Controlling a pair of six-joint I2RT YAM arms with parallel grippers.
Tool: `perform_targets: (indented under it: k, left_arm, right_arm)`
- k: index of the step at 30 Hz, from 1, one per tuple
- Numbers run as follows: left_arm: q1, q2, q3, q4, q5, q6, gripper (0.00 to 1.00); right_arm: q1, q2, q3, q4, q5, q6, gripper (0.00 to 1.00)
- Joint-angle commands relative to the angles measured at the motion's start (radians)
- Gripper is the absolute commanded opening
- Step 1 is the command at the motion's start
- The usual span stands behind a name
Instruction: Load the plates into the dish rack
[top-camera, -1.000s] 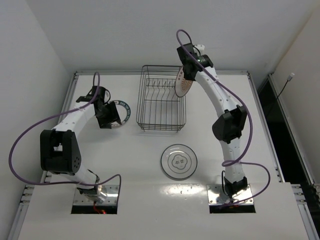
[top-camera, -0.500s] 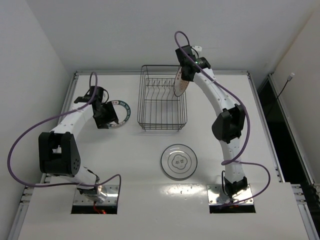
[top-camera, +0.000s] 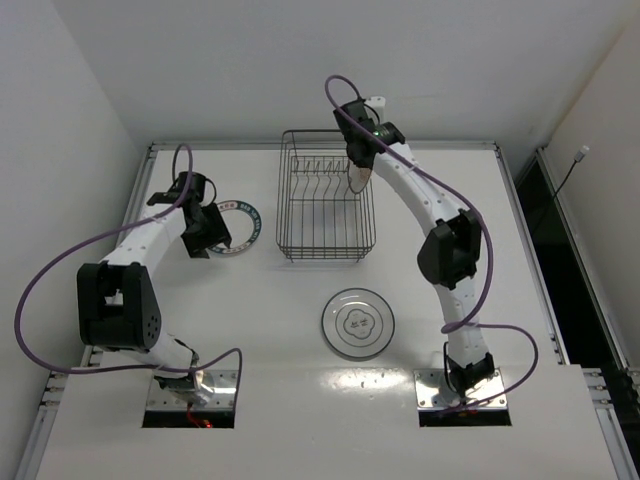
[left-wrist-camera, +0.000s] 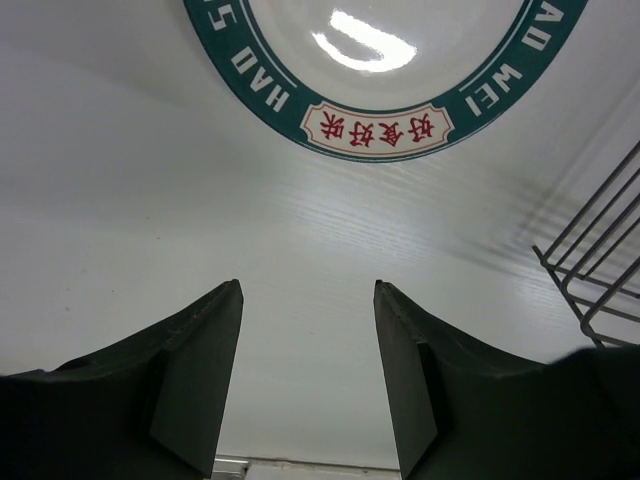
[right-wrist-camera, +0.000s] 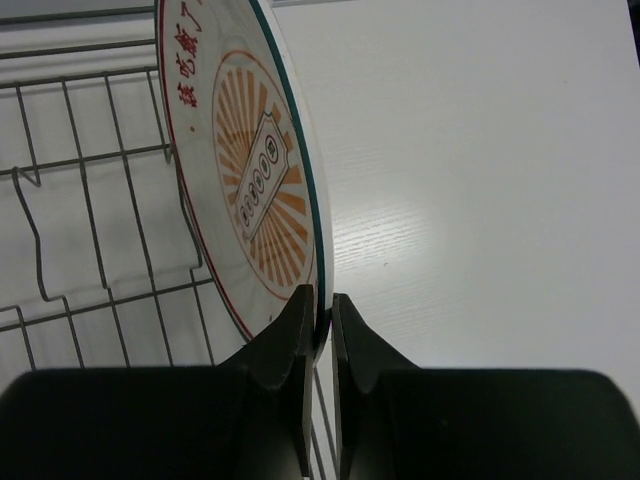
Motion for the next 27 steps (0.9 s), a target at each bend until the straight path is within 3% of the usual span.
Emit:
perform_targets:
  k: [1,14,23,27]
  left_arm:
    - [0.011,-0.008,0.053,-0.022,-0.049,-0.018,0.52]
    - [0.011,-0.026,0.063,-0.062,-0.097,-0.027,0.52]
    - [0.011,-0.026,0.054,-0.03,-0.097,-0.027,0.52]
    - [0.011,-0.015,0.054,-0.006,-0.075,-0.027,0.52]
  right_arm:
    - [0.02,0.058,-0.056,-0.089,0.034,-0.066,0.0]
    - [0.029,0.11,-0.01,-0.101,-0.024,-0.055,0.0]
    - [-0.015,0.06,-0.068,-0.115,-0.213,0.054,0.01]
    - [-0.026,0.041,-0.079,-0.115,-0.28,0.088,0.12]
